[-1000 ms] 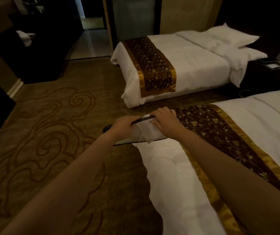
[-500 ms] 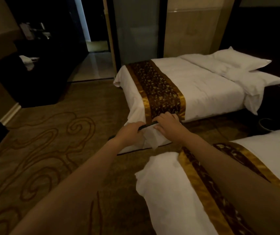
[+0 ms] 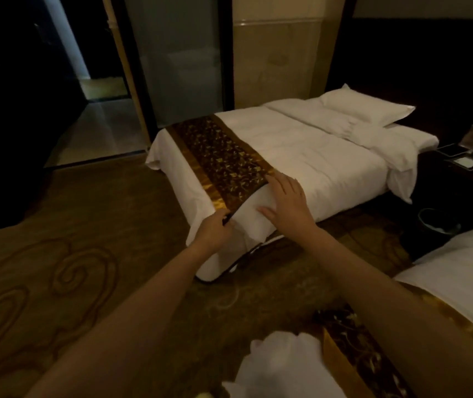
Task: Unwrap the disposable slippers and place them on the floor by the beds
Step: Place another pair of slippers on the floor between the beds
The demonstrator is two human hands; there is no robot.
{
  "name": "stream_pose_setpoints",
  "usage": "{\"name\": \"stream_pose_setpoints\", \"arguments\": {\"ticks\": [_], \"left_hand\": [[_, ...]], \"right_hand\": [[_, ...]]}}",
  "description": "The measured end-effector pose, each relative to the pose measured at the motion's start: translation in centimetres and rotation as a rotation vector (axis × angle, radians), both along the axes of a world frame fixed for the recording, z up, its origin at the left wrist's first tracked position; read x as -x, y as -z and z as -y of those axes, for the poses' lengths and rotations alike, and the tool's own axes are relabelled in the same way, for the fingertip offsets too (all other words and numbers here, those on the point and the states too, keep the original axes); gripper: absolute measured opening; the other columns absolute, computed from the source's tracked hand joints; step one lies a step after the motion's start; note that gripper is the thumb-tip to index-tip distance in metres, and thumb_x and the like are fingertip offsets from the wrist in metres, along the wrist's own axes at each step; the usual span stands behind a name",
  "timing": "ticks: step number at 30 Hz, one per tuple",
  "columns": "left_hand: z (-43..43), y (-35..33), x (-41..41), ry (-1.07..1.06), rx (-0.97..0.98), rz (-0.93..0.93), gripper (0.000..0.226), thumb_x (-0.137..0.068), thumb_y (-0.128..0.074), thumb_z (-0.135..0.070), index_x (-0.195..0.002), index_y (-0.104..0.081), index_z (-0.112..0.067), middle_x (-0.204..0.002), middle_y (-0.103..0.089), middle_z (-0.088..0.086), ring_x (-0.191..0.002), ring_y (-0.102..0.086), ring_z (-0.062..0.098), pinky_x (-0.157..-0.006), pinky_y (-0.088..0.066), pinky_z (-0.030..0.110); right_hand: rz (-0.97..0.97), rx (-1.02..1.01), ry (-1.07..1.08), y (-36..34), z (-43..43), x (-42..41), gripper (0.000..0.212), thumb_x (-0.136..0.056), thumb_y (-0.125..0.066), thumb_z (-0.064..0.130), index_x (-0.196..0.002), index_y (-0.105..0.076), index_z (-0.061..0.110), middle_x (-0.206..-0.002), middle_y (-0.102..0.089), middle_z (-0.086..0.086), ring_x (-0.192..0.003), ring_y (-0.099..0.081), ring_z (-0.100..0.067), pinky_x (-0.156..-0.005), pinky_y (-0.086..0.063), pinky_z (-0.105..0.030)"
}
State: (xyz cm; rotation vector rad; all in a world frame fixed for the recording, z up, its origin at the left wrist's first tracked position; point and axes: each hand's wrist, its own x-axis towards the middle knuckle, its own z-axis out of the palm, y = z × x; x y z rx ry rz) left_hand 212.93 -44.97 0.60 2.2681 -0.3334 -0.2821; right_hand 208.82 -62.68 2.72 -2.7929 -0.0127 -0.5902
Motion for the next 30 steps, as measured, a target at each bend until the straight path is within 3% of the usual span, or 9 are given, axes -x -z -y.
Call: {"name": "stream_pose_setpoints", "arguments": {"ticks": [4,9,11,15,18,22,25,28,30], "left_hand": [[1.5,-0.1,-9.5,-0.052,0.118,-0.044,0.035,-0.097,-0.042,-0.025,-0.13,-0.045,-0.015,-0.131,-0.053,0.009,-0.109,-0.052,0.024,-0.08,-0.04,0.03],[6.7,0.4,-16.7,-0.036,0.315,-0.231,0.033,-0.095,-0.045,-0.026,-0.127,-0.048,-0.015,-0.126,-0.057,0.007,-0.107,-0.055,0.023,-0.089,-0.05,0.039],[9.5,1.1,-18.5,-0.022,0.413,-0.34,0.032,-0.095,-0.048,-0.023,-0.126,-0.049,-0.014,-0.124,-0.058,0.008,-0.108,-0.057,0.025,-0.092,-0.052,0.042],[14.6,2.8,-21.6,0.048,0.516,-0.587,0.035,-0.092,-0.054,-0.013,-0.126,-0.049,-0.01,-0.112,-0.06,0.004,-0.092,-0.058,0.016,-0.072,-0.051,0.025],[17.8,3.9,-25.0,0.169,0.421,-0.712,0.039,-0.088,-0.059,-0.013,-0.126,-0.053,-0.01,-0.115,-0.063,0.005,-0.092,-0.06,0.016,-0.076,-0.051,0.029],[23.3,4.4,-31.6,0.181,0.422,-0.787,0.037,-0.089,-0.059,-0.019,-0.125,-0.053,-0.013,-0.13,-0.058,0.008,-0.119,-0.054,0.026,-0.106,-0.041,0.048],[28.6,3.9,-36.2,0.218,0.536,-0.727,0.022,-0.09,-0.058,-0.018,-0.112,-0.055,-0.018,-0.128,-0.057,0.011,-0.106,-0.059,0.023,-0.096,-0.05,0.045],[32.9,3.9,-39.5,0.272,0.553,-0.655,0.056,-0.088,-0.061,-0.017,-0.138,-0.036,-0.025,-0.129,-0.048,0.005,-0.112,-0.054,0.026,-0.091,-0.053,0.043],[36.2,4.2,-40.9,0.348,0.501,-0.649,0.067,-0.086,-0.064,-0.014,-0.141,-0.03,-0.032,-0.126,-0.046,0.005,-0.11,-0.053,0.027,-0.074,-0.057,0.035]], "right_hand": [[-0.099,-0.315,0.201,0.2,1.9,-8.1,0.081,-0.086,-0.053,0.048,-0.145,-0.017,0.005,-0.152,-0.024,-0.017,-0.14,-0.022,-0.031,-0.114,-0.021,-0.039],[-0.312,-0.896,0.324,2.6,3.2,-14.2,0.069,-0.085,-0.056,0.048,-0.137,-0.033,0.008,-0.136,-0.05,-0.01,-0.123,-0.048,-0.028,-0.095,-0.042,-0.034],[-0.242,-1.029,0.409,3.3,4.4,-16.0,0.064,-0.086,-0.059,0.039,-0.136,-0.033,0.009,-0.134,-0.05,-0.009,-0.12,-0.049,-0.026,-0.092,-0.045,-0.033],[-0.095,-1.224,0.487,4.6,8.9,-18.9,0.054,-0.087,-0.061,0.024,-0.134,-0.039,0.012,-0.13,-0.051,-0.007,-0.111,-0.051,-0.02,-0.088,-0.048,-0.033],[-0.088,-1.277,0.49,5.8,13.0,-21.1,0.044,-0.086,-0.062,0.022,-0.127,-0.049,0.019,-0.111,-0.059,0.002,-0.093,-0.058,-0.01,-0.069,-0.052,-0.021],[-0.103,-1.31,0.448,6.9,18.6,-24.2,0.032,-0.084,-0.064,0.021,-0.114,-0.057,0.027,-0.092,-0.06,0.014,-0.082,-0.059,-0.004,-0.053,-0.047,-0.01],[-0.162,-1.325,0.453,6.9,23.0,-25.7,0.024,-0.082,-0.065,0.024,-0.104,-0.063,0.033,-0.097,-0.065,0.009,-0.089,-0.063,-0.009,-0.058,-0.049,-0.012],[-0.201,-1.305,0.449,6.5,26.9,-26.6,0.025,-0.081,-0.065,0.024,-0.095,-0.061,0.045,-0.095,-0.061,0.02,-0.085,-0.059,0.001,-0.056,-0.047,-0.008],[-0.234,-1.264,0.476,6.5,30.0,-27.1,0.036,-0.082,-0.065,0.024,-0.115,-0.058,0.037,-0.097,-0.058,0.023,-0.085,-0.055,0.003,-0.055,-0.046,-0.006]]}}
